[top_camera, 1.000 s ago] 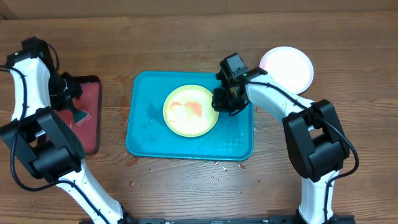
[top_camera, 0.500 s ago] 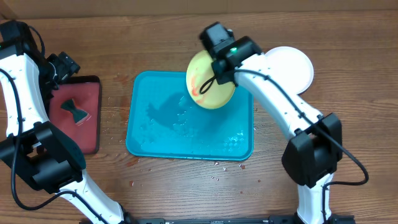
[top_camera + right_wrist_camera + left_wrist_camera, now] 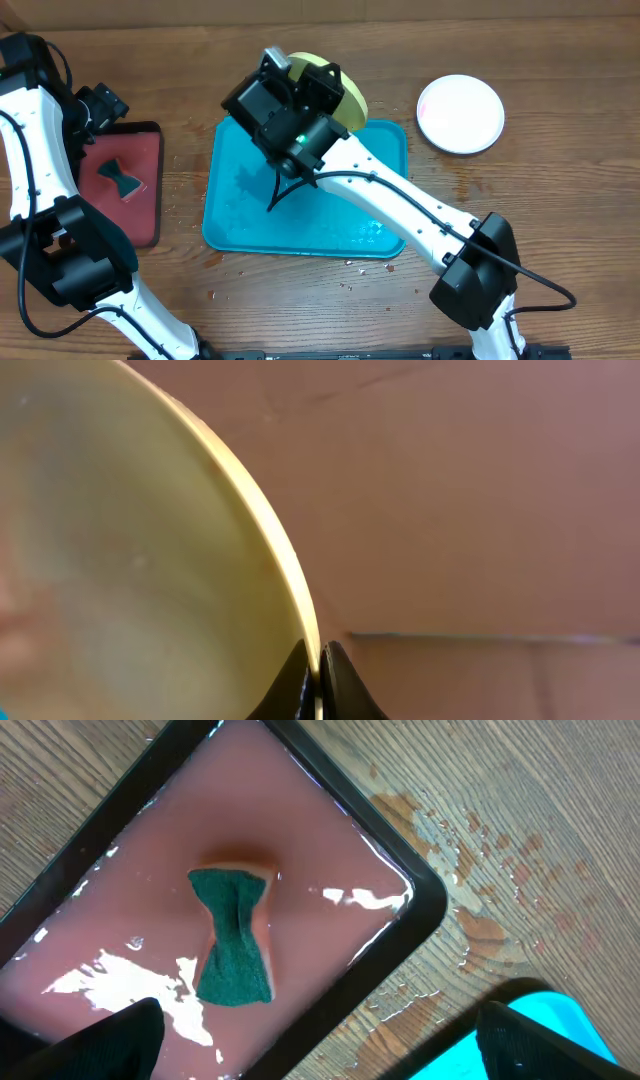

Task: Clean dirty plates on tray and stack at the side
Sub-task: 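Lift the yellow plate with the right gripper and stack it on the plates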

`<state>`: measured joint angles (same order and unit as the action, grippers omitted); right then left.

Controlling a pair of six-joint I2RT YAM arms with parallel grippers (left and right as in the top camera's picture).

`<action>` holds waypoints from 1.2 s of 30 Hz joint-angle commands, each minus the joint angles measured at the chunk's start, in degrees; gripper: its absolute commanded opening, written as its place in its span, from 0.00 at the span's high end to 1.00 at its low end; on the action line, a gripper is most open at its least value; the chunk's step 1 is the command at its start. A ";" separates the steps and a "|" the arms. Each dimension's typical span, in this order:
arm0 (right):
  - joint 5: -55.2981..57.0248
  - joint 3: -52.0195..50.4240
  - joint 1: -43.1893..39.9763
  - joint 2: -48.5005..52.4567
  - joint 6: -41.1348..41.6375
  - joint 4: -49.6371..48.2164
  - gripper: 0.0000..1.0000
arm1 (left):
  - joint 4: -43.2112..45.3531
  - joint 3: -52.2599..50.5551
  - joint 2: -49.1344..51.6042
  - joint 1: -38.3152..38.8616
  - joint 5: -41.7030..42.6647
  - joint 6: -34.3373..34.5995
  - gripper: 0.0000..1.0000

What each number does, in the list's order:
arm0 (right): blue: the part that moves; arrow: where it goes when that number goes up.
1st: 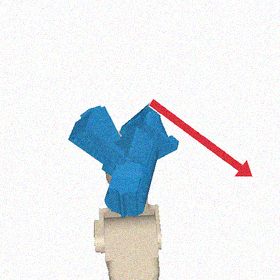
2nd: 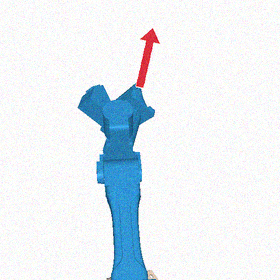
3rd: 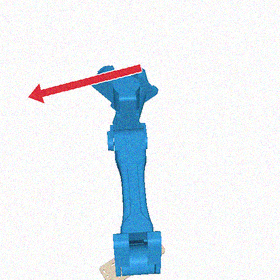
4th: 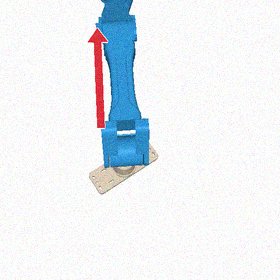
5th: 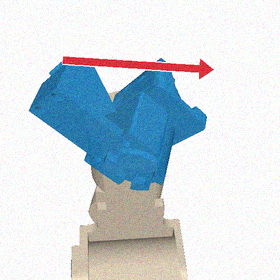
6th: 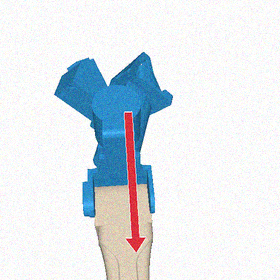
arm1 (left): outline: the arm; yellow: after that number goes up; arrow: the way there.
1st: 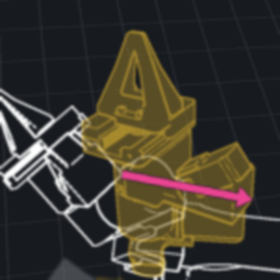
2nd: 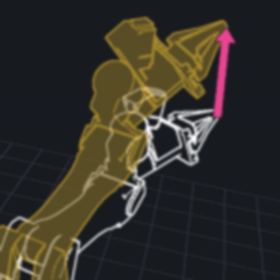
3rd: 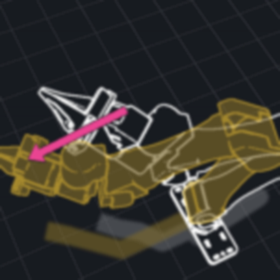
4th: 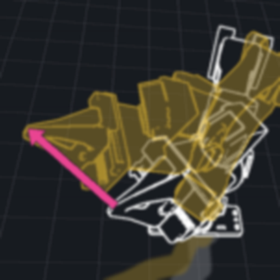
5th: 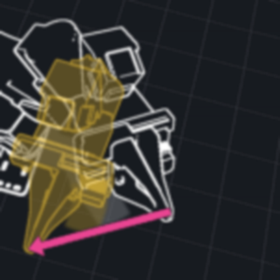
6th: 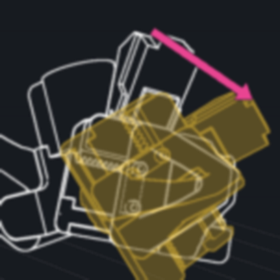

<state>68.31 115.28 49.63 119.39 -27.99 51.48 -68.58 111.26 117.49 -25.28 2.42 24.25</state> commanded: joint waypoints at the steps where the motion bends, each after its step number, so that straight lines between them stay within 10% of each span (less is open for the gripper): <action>1: 4.28 1.57 0.46 -2.45 -5.49 -0.42 0.96 | -0.02 0.66 -0.72 -0.52 0.59 0.22 0.00; 12: -8.61 1.57 -6.29 -2.45 8.35 6.19 0.96 | -0.02 0.66 -0.72 -0.52 0.59 0.22 0.00; 28: -99.27 0.17 -66.77 3.04 25.73 11.19 0.96 | -0.02 0.66 -0.72 -0.52 0.59 0.22 0.00; 36: -91.76 0.17 -69.59 7.50 26.51 12.50 0.96 | 0.00 0.66 -0.72 -0.52 0.59 0.22 0.00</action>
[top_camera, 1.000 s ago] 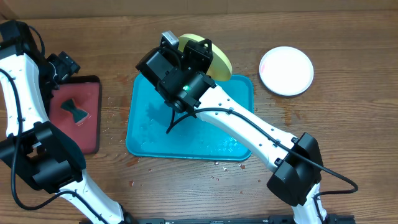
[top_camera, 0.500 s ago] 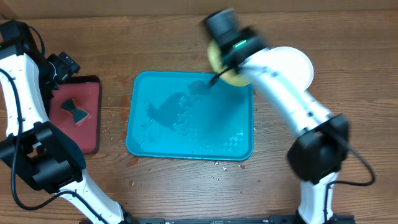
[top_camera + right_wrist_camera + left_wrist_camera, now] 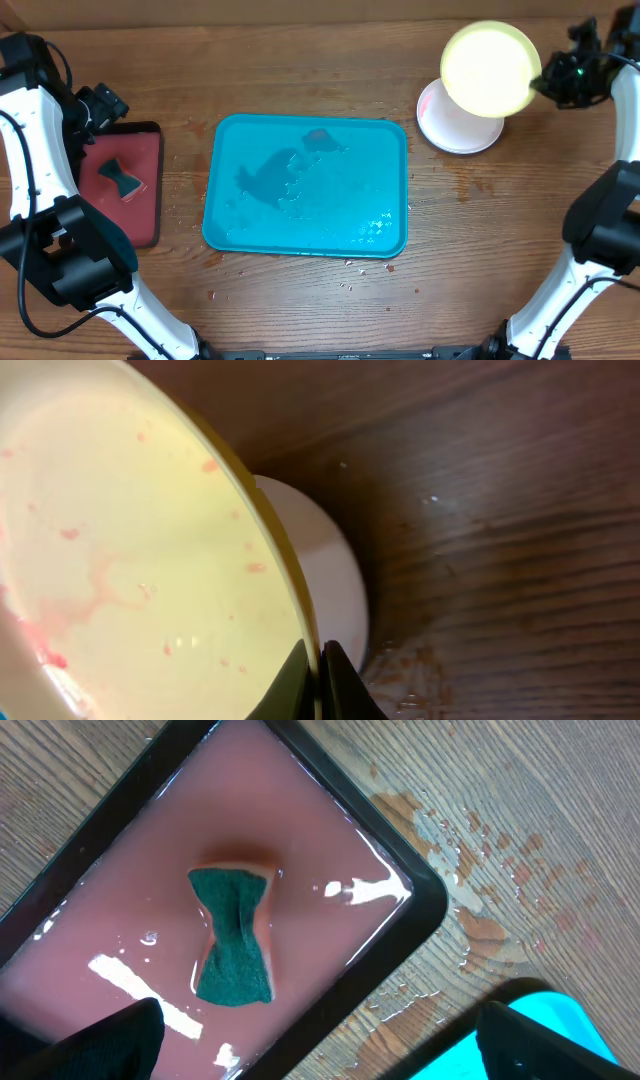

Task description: Clean dirty plates on tray and stack at the side

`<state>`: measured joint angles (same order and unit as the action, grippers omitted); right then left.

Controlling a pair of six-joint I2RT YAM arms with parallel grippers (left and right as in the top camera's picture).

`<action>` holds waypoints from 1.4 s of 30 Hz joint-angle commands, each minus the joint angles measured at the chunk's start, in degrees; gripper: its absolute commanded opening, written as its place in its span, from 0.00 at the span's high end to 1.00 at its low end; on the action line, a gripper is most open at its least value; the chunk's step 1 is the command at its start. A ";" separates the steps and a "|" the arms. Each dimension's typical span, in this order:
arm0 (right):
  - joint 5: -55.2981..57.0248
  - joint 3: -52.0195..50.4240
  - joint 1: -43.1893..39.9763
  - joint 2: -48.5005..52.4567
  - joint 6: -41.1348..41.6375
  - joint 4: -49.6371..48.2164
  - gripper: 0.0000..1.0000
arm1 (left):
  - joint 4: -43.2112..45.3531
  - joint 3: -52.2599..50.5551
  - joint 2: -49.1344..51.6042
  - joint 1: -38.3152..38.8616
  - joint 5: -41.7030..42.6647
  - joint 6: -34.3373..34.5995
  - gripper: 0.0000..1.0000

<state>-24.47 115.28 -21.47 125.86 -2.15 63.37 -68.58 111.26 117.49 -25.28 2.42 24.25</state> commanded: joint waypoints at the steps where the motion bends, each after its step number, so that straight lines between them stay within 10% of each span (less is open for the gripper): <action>1: 2.27 0.17 1.55 1.20 0.96 0.79 0.96 | -0.02 0.66 -0.72 -0.52 0.59 0.20 0.00; 12: 6.45 -0.22 2.19 2.54 1.99 4.28 0.91 | -0.02 0.66 -0.72 -0.52 0.59 0.22 0.00; 16: 6.43 -0.63 2.82 2.54 2.01 4.72 0.65 | -0.02 0.66 -0.72 -0.52 0.59 0.22 0.00; 17: 6.43 -0.63 3.15 2.54 1.99 4.94 0.00 | -0.02 0.66 -0.72 -0.48 0.59 0.22 0.00; 42: -1.60 -0.57 22.49 -21.40 -12.66 31.17 0.00 | 0.00 0.66 -0.72 -0.48 0.59 0.22 0.00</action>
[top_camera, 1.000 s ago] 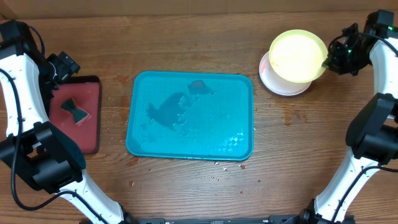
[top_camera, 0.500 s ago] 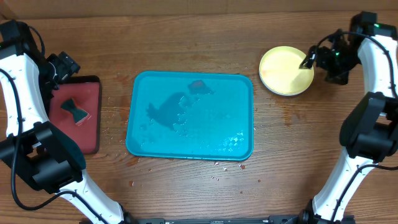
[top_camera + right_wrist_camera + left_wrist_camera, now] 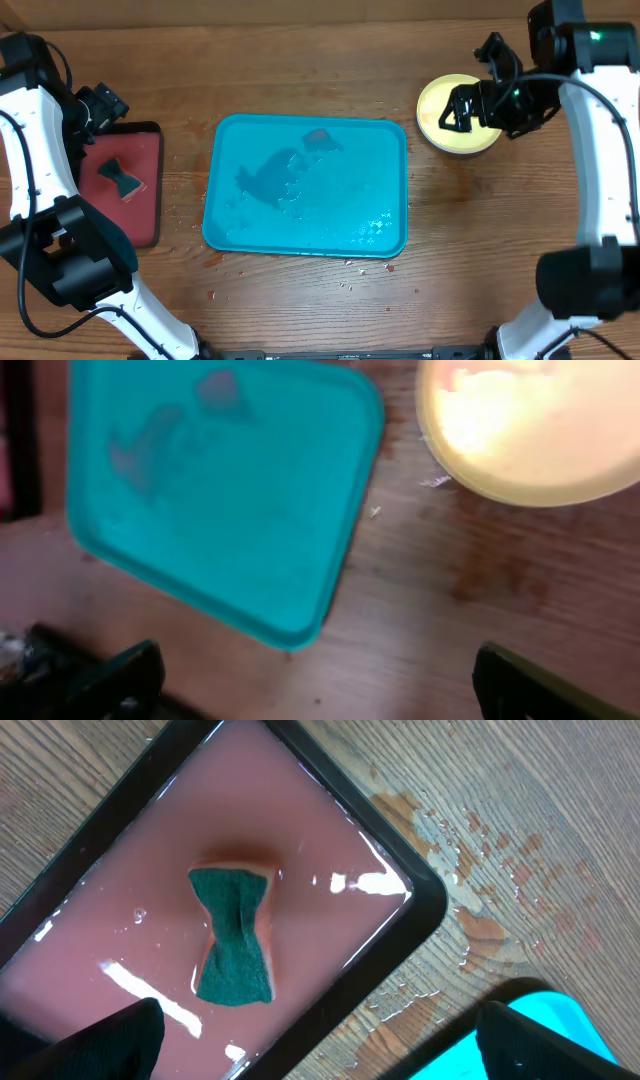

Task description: Clean dirty plates on tray and stack at the side

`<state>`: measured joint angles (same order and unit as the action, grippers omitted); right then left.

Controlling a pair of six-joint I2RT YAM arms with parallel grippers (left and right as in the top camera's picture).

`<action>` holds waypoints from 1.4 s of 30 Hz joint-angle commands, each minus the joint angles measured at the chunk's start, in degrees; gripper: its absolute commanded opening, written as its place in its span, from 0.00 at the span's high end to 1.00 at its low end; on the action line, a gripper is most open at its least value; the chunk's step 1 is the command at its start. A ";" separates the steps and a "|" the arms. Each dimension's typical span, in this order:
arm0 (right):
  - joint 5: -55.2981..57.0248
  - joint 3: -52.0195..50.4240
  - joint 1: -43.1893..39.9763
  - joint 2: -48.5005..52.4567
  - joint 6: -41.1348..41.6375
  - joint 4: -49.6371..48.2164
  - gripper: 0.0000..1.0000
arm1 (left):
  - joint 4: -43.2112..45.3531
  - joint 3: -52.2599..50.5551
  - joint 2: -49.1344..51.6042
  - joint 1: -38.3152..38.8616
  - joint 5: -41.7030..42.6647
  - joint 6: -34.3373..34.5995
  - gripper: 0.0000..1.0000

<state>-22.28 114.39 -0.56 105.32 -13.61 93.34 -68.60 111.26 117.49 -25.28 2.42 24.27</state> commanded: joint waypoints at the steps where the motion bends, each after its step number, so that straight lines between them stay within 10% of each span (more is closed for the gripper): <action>1: -3.78 0.33 2.16 -0.85 -1.18 2.32 0.00 | 0.00 0.66 -0.72 -0.48 0.59 0.17 0.00; 25: -2.64 0.33 3.45 -1.07 -1.22 0.35 0.00 | 0.02 0.66 -0.72 -0.55 0.59 0.17 0.01; 42: -3.32 -17.97 6.78 -19.93 -1.18 -33.59 0.00 | 0.02 0.66 -0.72 -0.52 0.59 0.20 0.00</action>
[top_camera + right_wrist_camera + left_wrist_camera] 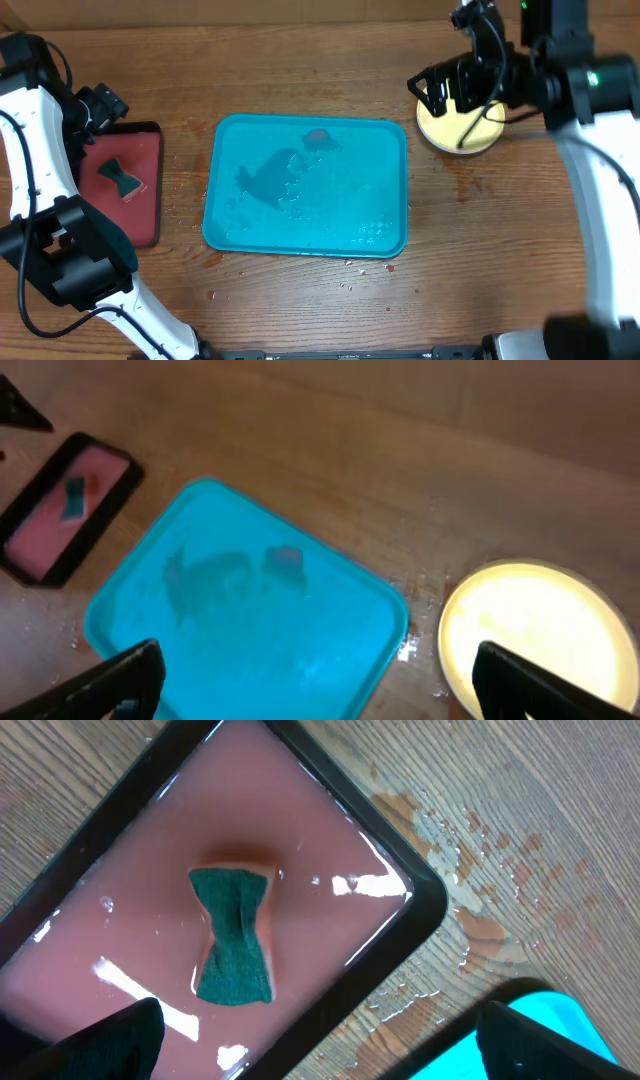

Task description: Clean dirty plates on tray and stack at the side

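The blue tray lies wet in the middle of the table with no plate on it; it also shows in the right wrist view. At the right side the yellow plate lies flat, seen closer as. My right gripper hangs open and empty above the plate's left part. My left gripper is open above the black tray's corner. The green sponge lies in pink water.
The black tray of pink water sits at the left table edge. Water drops and crumbs spot the wood between it and the blue tray and in front of the blue tray. A cardboard wall runs along the back.
My right gripper, open beside the yellow plate before, now stands higher and a little further left, looking down on both plate and blue tray. The left gripper and sponge have not moved.
First my right gripper was shut on the yellow plate's rim, holding it tilted at the blue tray's far edge. Then it held the plate over the white plate at the right. Later the yellow plate lay on the white one, gripper open. Now the gripper is raised.
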`<state>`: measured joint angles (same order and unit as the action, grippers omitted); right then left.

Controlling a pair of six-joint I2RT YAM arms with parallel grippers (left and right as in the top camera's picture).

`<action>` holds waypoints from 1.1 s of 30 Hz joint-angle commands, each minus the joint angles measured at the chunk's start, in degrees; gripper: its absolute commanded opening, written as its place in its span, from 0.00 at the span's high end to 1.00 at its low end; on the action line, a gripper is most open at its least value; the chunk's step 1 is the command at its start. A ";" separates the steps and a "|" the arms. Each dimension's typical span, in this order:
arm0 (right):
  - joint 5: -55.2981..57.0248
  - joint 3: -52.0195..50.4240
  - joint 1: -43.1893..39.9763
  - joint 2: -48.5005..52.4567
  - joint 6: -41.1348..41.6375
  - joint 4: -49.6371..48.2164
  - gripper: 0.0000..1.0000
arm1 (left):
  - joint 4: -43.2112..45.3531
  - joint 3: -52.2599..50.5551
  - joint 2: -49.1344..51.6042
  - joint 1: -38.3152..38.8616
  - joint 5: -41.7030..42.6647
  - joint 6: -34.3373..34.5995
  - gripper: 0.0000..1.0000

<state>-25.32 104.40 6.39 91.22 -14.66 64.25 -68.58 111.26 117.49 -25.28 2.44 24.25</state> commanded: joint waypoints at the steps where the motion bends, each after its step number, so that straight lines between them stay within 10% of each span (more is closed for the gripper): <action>1: -0.31 -12.52 -0.17 -8.28 0.09 -8.33 0.00 | 0.00 0.66 -0.72 -0.52 0.57 0.22 0.00; 17: -0.24 -80.21 -0.24 -43.65 11.93 -68.19 0.00 | 0.00 0.66 -0.72 -0.55 0.57 0.20 0.00; 33: 10.23 -100.80 -0.63 -73.18 20.72 -72.52 0.00 | 0.00 0.66 -0.72 -0.55 0.57 0.22 0.00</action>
<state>-20.69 4.95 6.00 20.91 1.17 -8.21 -68.58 111.26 117.49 -25.28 2.83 24.27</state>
